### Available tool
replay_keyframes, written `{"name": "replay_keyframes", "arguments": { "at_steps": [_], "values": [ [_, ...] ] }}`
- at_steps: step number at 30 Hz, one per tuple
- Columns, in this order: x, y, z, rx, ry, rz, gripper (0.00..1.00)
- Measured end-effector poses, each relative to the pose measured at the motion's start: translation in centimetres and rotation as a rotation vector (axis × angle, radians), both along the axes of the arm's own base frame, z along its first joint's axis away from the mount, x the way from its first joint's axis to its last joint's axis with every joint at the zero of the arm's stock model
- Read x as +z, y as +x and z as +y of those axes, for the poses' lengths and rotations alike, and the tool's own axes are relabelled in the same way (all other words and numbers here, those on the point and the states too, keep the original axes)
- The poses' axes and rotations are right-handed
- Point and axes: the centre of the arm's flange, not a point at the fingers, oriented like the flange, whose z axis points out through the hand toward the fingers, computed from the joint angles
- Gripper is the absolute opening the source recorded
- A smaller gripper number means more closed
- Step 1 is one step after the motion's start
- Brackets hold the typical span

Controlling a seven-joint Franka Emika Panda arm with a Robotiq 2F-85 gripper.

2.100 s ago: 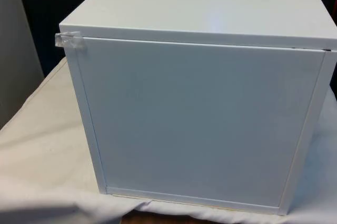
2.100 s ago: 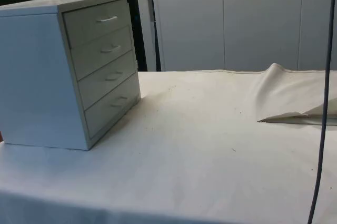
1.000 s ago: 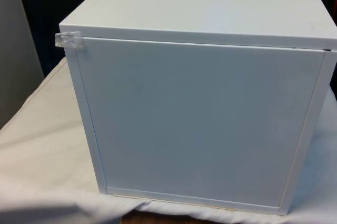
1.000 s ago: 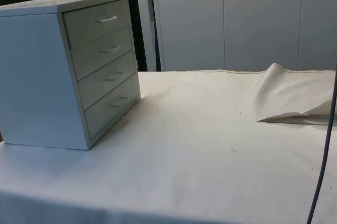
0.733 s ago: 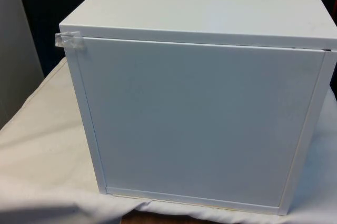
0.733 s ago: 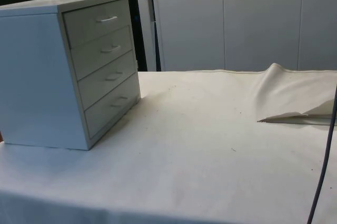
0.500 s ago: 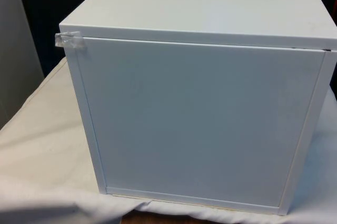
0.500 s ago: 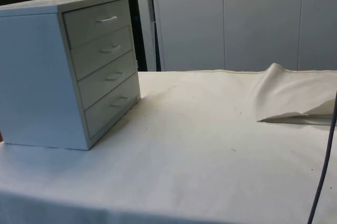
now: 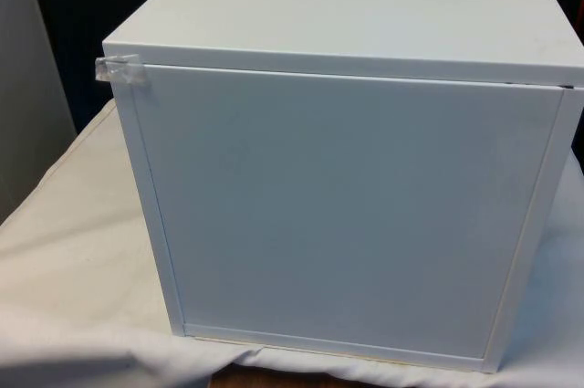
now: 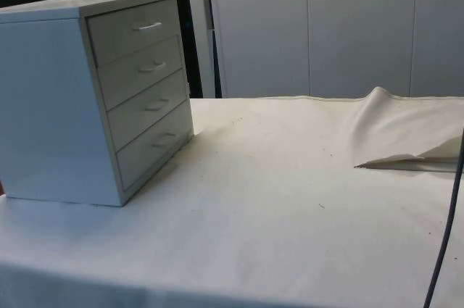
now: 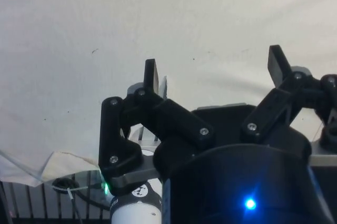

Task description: Open the drawer, then close it.

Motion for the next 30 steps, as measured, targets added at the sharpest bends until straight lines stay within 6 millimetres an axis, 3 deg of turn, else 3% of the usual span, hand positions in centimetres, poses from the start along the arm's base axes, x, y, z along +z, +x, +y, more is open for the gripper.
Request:
{"name": "replay_keyframes", "arguments": {
  "at_steps": [30],
  "values": [
    [0.24, 0.03, 0.84, 0.213, -0.018, 0.012, 1.0]
  ]
}}
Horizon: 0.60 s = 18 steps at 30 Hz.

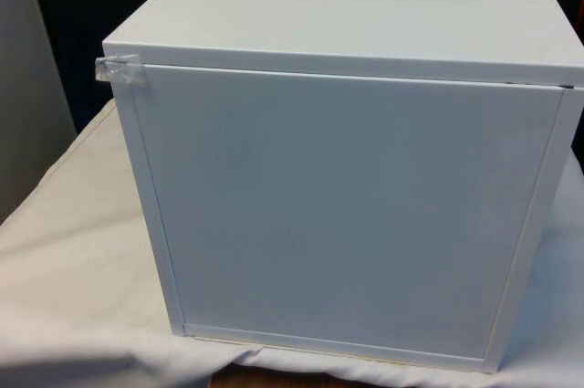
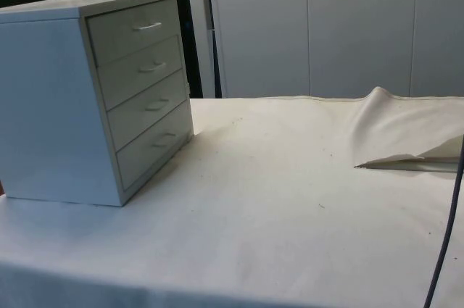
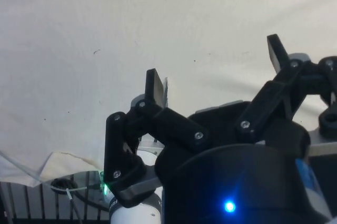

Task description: Open the drawer, then close it.

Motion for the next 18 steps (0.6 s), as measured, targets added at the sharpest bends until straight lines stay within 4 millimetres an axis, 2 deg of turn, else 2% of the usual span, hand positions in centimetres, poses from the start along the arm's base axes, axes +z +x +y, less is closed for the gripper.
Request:
{"name": "replay_keyframes", "arguments": {
  "at_steps": [18],
  "values": [
    [0.01, -0.01, 0.11, 0.136, -0.009, 0.012, 1.0]
  ]
}}
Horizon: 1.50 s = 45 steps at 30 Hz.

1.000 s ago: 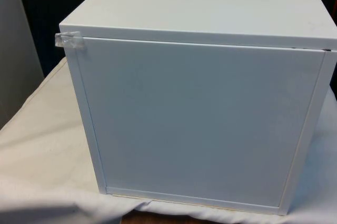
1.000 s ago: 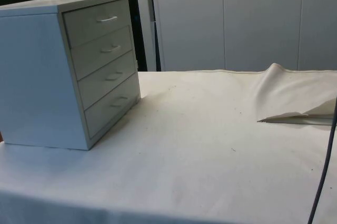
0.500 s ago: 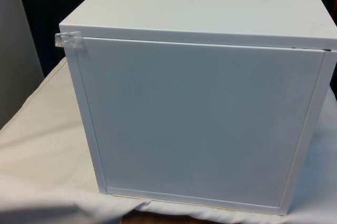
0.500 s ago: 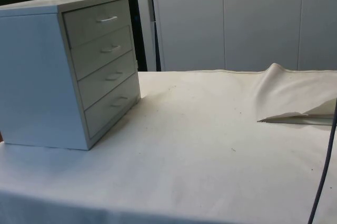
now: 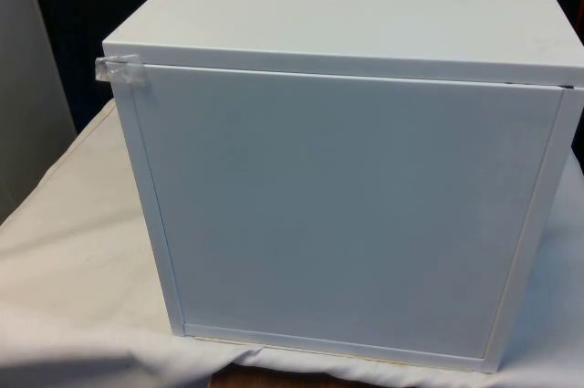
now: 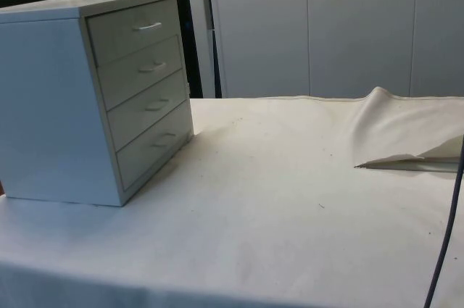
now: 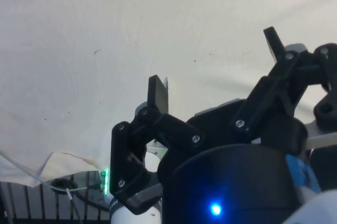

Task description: Open the drawer, then close it.

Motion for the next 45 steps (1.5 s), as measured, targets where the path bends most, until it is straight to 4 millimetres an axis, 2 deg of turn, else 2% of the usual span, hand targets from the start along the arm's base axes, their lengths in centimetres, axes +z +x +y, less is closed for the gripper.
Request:
{"name": "replay_keyframes", "arguments": {
  "at_steps": [20, 45],
  "values": [
    [-0.95, -0.03, 0.21, 0.167, -0.012, 0.029, 1.0],
    [-0.7, 0.34, -0.44, 0.353, -0.022, 0.004, 1.0]
  ]
}}
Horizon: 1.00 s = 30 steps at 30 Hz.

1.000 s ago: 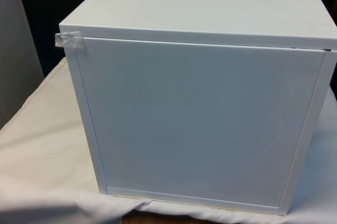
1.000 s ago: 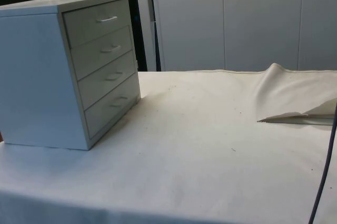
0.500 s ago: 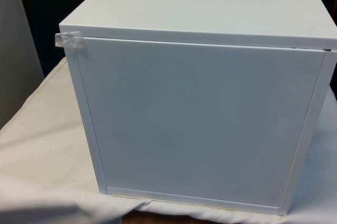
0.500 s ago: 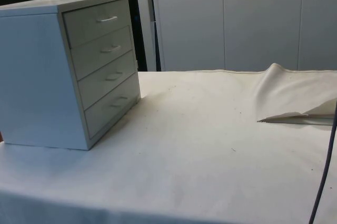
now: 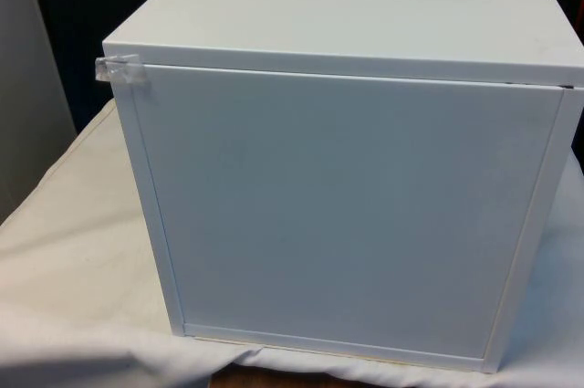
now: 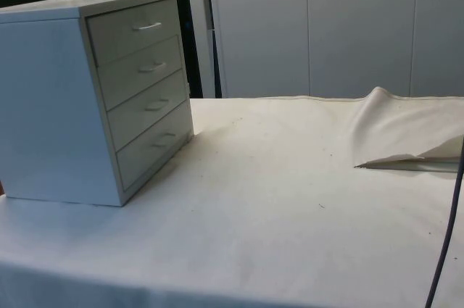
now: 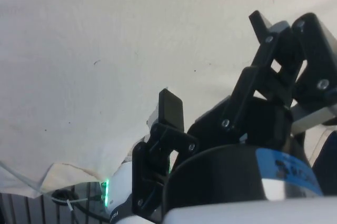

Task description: Open the drawer, then close it.

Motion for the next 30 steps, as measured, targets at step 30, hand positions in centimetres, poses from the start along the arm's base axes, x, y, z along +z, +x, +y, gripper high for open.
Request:
{"name": "replay_keyframes", "arguments": {
  "at_steps": [30],
  "values": [
    [-1.6, 0.5, -0.3, 0.225, -0.012, 0.005, 1.0]
  ]
}}
